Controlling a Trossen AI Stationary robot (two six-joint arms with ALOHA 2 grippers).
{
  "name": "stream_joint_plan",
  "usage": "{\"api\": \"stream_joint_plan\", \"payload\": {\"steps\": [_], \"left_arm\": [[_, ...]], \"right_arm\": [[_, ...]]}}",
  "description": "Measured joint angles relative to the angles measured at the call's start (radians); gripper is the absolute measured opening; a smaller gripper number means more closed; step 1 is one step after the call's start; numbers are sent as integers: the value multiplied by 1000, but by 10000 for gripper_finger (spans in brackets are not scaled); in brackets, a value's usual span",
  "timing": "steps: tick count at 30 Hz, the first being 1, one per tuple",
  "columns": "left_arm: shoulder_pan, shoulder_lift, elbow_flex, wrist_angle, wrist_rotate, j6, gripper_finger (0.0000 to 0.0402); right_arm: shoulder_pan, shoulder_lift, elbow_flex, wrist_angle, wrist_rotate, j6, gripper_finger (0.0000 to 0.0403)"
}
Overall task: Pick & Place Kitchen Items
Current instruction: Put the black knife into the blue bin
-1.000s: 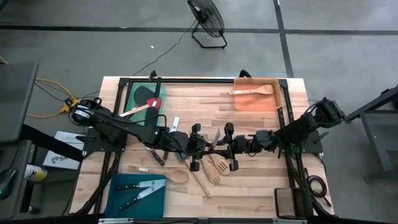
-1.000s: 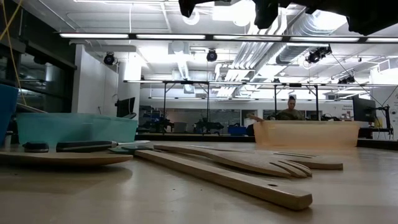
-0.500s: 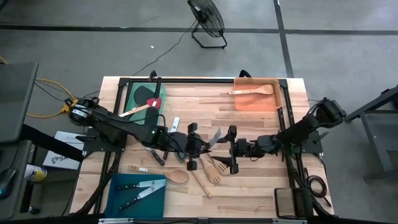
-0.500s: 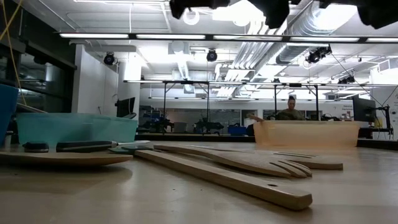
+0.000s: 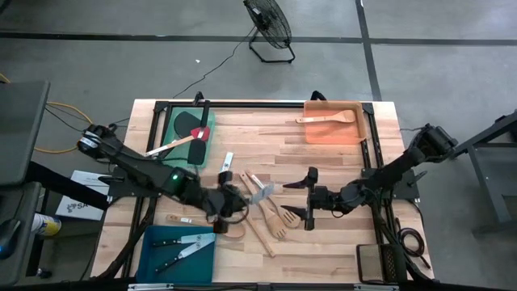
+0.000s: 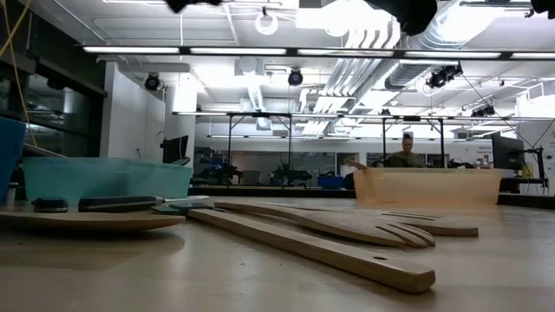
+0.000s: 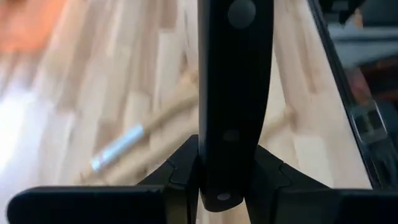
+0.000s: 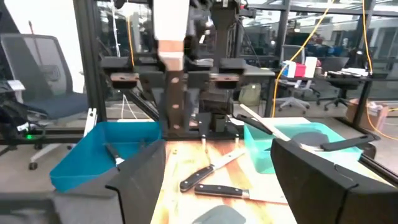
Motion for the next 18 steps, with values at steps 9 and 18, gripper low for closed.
{"api": "stream_joint_plan", "payload": {"steps": [9,18], "left_arm": [[-171,-27,1,-255,41,-257,79],[-328,-27,0,-403,177,-451,79]], "right_arm": [[3,0,0,-11,13,3,283],[3,0,0,-11,12,6,284]]}}
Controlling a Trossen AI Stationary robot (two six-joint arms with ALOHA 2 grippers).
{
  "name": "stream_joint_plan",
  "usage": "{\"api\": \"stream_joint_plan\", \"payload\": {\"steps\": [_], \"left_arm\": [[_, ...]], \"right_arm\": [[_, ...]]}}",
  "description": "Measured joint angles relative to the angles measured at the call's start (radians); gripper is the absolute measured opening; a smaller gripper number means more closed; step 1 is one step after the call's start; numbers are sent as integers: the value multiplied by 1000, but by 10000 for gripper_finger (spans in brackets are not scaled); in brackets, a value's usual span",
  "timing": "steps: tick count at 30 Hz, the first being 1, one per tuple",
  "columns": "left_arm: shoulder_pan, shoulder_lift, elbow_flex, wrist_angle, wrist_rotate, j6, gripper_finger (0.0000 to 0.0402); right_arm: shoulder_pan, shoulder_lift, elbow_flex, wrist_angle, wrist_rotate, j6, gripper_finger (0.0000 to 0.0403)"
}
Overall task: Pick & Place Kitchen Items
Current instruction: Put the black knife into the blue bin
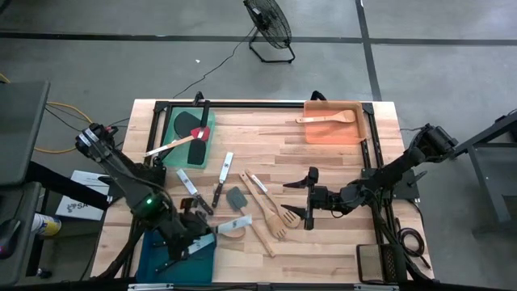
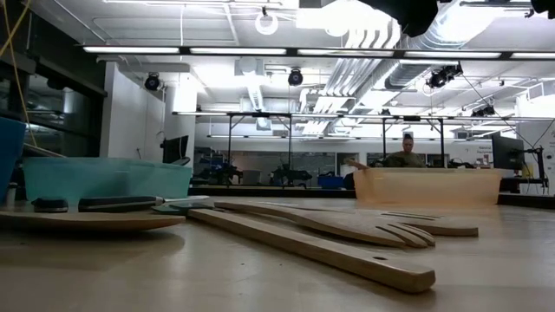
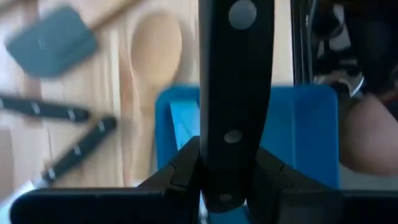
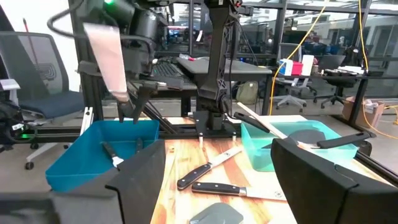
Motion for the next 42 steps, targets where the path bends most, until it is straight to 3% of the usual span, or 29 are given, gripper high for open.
{"api": "stream_joint_plan", "payload": {"steps": [5,21,42], "left_arm": [[-91,1,0,-51,54,-146,79],[-355,13,0,-84,46,-561,79],[-387,219,0,-47,233,-612,79]], "right_arm": [[0,0,0,-5,0,20,284],[0,0,0,-23,0,24,284],[0,0,0,-53,-1,76,284]]}}
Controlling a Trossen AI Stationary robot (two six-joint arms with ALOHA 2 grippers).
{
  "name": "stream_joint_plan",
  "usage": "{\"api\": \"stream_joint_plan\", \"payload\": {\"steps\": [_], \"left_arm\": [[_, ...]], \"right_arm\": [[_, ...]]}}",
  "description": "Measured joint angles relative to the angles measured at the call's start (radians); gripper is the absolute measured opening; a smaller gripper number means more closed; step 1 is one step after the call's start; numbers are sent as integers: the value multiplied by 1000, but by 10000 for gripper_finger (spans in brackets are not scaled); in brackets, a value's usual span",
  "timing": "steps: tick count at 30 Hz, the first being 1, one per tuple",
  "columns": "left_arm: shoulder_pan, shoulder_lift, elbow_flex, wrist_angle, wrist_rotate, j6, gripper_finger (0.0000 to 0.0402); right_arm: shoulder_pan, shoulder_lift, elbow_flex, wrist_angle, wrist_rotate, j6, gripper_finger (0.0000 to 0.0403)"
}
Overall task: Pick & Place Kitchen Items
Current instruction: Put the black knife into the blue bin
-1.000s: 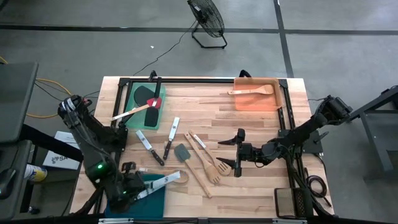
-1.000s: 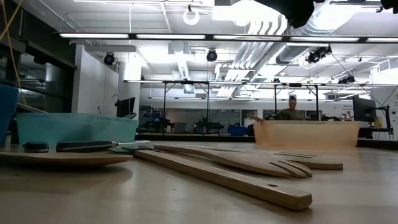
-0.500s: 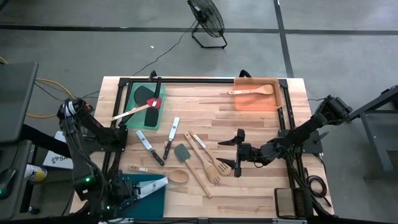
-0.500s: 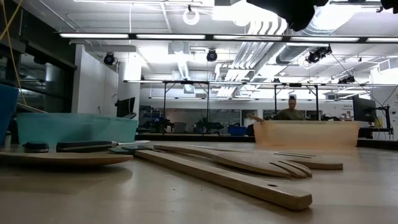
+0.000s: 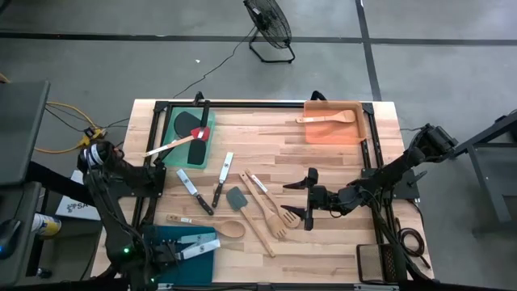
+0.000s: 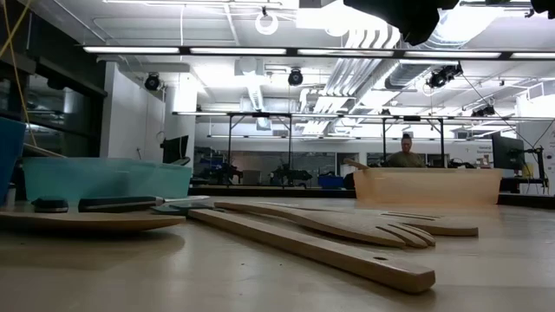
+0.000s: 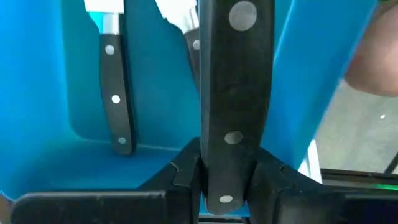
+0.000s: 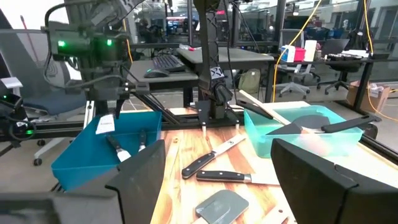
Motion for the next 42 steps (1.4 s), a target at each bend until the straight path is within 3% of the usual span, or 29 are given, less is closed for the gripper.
{"api": "stream_joint_plan", "payload": {"steps": [8,17,39,42], "left_arm": [[0,63,0,-3,71,5,79],[0,125,0,-11,222,11,79],[1,133,0,29,225,-183,79],[1,133,0,27,221,-185,97]], "right_arm": [[0,0,0,-1,0,0,284],[0,0,0,-6,0,0,284],[0,0,0,-37,0,5,284],[0,0,0,-44,0,7,284]]}}
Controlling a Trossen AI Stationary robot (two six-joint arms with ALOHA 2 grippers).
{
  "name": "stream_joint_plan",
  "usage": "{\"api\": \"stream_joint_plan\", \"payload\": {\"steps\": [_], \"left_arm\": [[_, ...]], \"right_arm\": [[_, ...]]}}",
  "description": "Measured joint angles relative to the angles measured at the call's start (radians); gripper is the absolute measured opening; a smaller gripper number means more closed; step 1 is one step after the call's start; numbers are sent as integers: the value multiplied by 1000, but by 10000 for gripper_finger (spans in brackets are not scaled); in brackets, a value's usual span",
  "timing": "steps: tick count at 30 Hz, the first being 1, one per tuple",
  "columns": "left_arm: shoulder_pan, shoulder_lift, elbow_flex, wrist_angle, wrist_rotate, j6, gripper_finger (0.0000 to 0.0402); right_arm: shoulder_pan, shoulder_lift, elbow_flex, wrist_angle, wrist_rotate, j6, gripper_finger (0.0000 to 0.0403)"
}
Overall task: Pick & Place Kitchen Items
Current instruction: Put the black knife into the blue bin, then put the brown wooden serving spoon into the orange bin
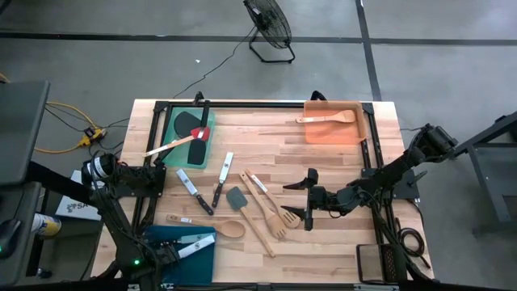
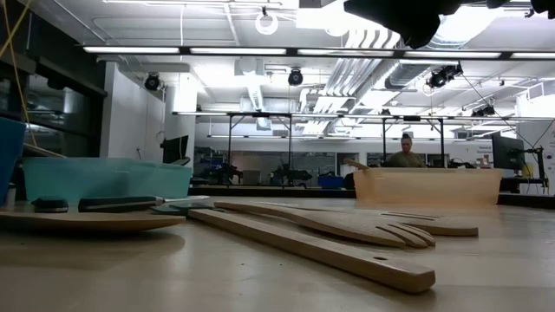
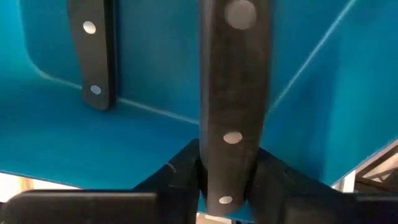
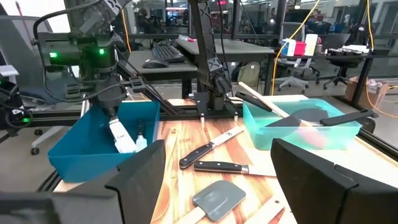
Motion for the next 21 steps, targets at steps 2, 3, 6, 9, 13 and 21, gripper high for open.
{"api": "stream_joint_plan", "payload": {"steps": [2,3,6,9,13,21], "left_arm": [[0,0,0,-4,-8,-3,123],[0,0,0,-6,-12,-2,135],[-1,0,0,-12,-28,-3,160],[0,0,0,-16,-34,-9,168],[13,-8,0,-31,-76,-35,162],[13,-110,0,-111,-507,-28,120]], "right_arm": [[0,0,0,-6,0,11,284],[0,0,0,-9,0,17,284],[0,0,0,-11,0,21,284],[0,0,0,-9,0,21,284],[-9,-22,0,-13,-2,72,284],[-84,-56,131,-433,-51,240,284]]}}
